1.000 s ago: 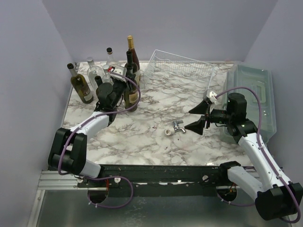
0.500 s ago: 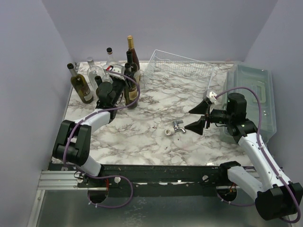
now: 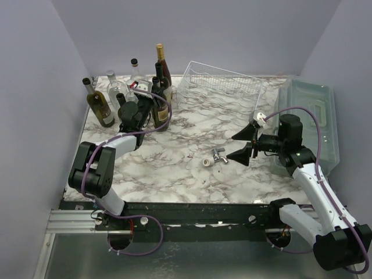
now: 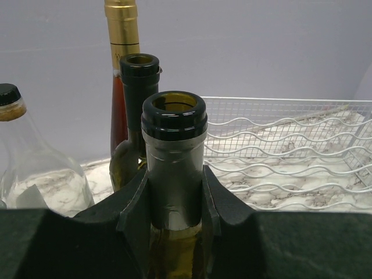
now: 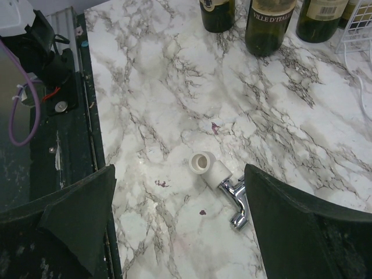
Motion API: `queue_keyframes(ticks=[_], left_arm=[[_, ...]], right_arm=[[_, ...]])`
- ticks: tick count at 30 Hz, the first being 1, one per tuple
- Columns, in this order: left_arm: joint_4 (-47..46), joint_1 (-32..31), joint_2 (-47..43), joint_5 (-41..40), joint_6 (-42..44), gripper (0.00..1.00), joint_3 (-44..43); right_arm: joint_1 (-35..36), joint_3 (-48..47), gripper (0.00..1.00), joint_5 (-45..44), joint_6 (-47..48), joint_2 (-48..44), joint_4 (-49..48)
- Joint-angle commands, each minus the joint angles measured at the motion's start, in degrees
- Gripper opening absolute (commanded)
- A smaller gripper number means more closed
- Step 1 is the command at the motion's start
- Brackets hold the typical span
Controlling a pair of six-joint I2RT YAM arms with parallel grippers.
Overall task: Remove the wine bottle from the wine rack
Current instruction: Place the wine bottle at the center of the board.
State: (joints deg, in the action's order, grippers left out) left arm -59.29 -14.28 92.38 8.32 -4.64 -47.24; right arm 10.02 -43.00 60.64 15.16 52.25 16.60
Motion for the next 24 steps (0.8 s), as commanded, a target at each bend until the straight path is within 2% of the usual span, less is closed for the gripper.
queue_keyframes(ticks=[1, 10, 17, 24], left_arm=[[-9.00, 0.48, 0.46, -0.58, 0.77, 0.03, -2.85], [-11.42, 0.66, 2.01, -1.45, 1.36, 0.11, -1.76], [-12.66, 0.58, 1.86, -2.49, 1.26, 0.30, -0.31], [-13.29, 0.66, 1.53, -2.68, 1.00, 0.33, 1.08]], right_arm=[[-0.29, 0.21, 0.95, -0.61, 1.38, 0.35, 1.06], [-0.33, 0.19, 0.95, -0.61, 1.60, 0.39, 1.23], [-0.30, 0.20, 0.95, -0.56, 1.63, 0.45, 1.31], [-0.32, 0.20, 0.95, -0.59, 1.85, 0.29, 1.40]])
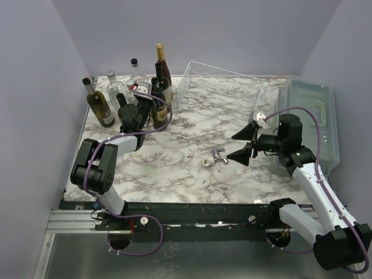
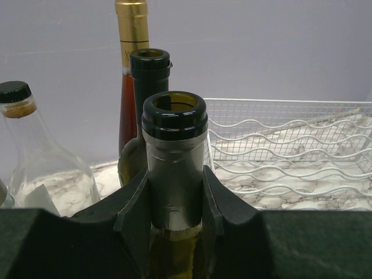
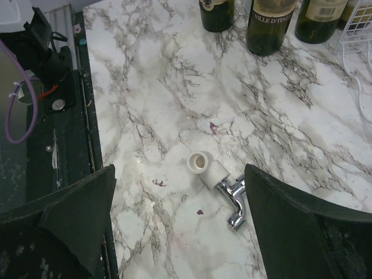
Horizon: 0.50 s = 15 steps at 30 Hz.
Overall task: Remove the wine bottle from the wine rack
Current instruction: Place the wine bottle at the center of the board.
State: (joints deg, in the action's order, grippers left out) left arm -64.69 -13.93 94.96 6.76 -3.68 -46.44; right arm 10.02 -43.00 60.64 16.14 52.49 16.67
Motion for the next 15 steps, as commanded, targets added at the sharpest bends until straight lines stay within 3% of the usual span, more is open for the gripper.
queue_keyframes(ticks=[1, 15], left_arm=[[-7.91, 0.27, -1.02, -1.07, -0.04, 0.33, 0.27], [-7.92, 0.31, -1.11, -1.31, -0.68, 0.41, 0.99]], right_arm=[[-0.27, 0.16, 0.95, -0.60, 0.87, 0.06, 1.35], [-0.27, 0.07, 0.95, -0.55, 1.14, -0.01, 1.61]])
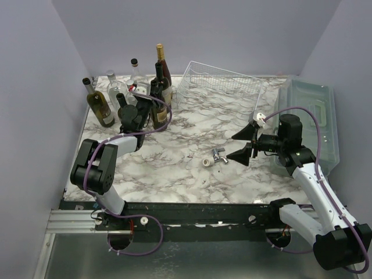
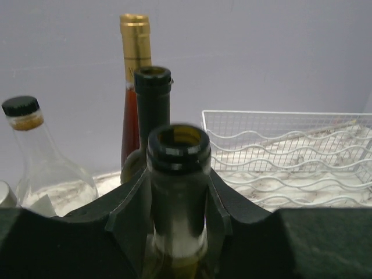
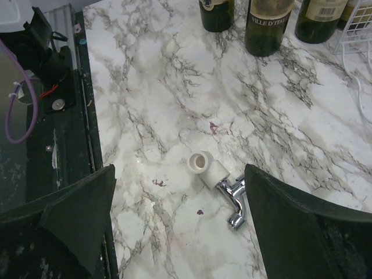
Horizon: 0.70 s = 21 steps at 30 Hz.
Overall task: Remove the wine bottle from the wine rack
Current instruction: Place the wine bottle at the center of the board, then reset both arms
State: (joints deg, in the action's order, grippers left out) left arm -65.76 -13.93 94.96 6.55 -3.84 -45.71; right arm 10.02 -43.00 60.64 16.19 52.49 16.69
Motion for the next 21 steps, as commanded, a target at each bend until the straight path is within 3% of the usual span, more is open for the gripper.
queue_keyframes(ticks=[1, 15, 21], left_arm=[[-6.85, 0.30, -1.12, -1.07, -0.56, 0.43, 0.36], [-6.28, 0.29, -6.50, -2.28, -0.70, 0.71, 3.36], [0.54, 0.20, -12.87, -1.66, -1.83, 0.81, 4.23]], right_arm=[[-0.32, 0.09, 0.95, -0.61, 1.04, -0.02, 1.59], [-0.29, -0.02, 0.95, -0.68, 1.41, 0.15, 1.85], [-0.31, -0.02, 0.95, -0.82, 1.71, 0.01, 2.03]])
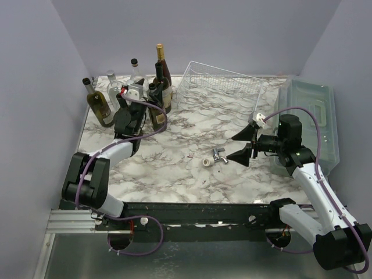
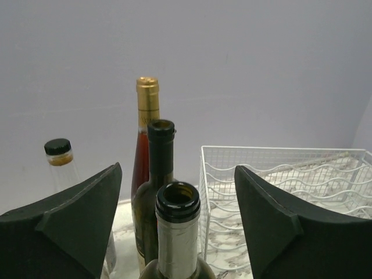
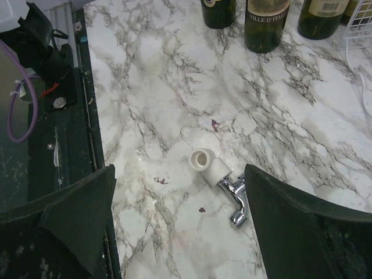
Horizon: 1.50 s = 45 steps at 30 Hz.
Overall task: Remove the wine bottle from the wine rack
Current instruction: Reset both arms
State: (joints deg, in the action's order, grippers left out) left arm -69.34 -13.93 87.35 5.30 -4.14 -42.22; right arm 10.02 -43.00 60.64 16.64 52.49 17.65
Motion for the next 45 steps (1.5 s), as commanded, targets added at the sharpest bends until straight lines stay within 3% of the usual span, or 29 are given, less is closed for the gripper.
queue_keyframes(ticks=[1, 4, 10, 16, 21, 25, 30, 35, 45], left_arm=[[6.04, 0.23, -6.71, -0.55, -1.86, 0.84, 0.64], [13.19, 0.27, -11.09, -1.27, -3.52, 0.99, -0.07], [39.49, 0.18, -21.02, -2.68, -5.91, 0.99, -5.36], [54.04, 0.31, -33.12, -2.58, -8.92, 0.99, -4.70], [72.46, 0.49, -40.74, 3.57, -13.15, 0.99, -7.91], [82.01, 0.66, -46.82, 7.99, -14.22, 0.99, -7.19], [88.85, 0.82, -56.30, 13.68, -12.75, 0.99, -2.67], [93.41, 0.86, -62.07, 18.46, -10.10, 0.99, 1.93], [92.76, 0.86, -68.38, 15.09, -8.28, 0.99, 11.20]], right_arm=[[-0.28, 0.00, 0.95, -0.86, 1.40, 0.02, 1.14], [-0.27, -0.02, 0.95, -1.00, 1.55, 0.00, 1.23], [-0.27, 0.02, 0.96, -2.07, 1.91, -0.37, 1.25], [-0.27, 0.07, 0.97, -4.02, 2.26, -0.71, 1.07], [-0.47, 0.27, 0.99, -7.04, 3.53, -1.81, 0.98], [-2.28, 0.07, 0.99, -7.59, 3.51, -2.20, 0.97], [-7.16, 0.00, 0.99, -10.42, -1.41, -3.67, -1.79], [-8.01, -0.84, 1.00, -27.72, -8.26, -5.67, -2.83], [-8.01, -6.00, 0.99, -36.30, -11.93, -9.66, 2.92]])
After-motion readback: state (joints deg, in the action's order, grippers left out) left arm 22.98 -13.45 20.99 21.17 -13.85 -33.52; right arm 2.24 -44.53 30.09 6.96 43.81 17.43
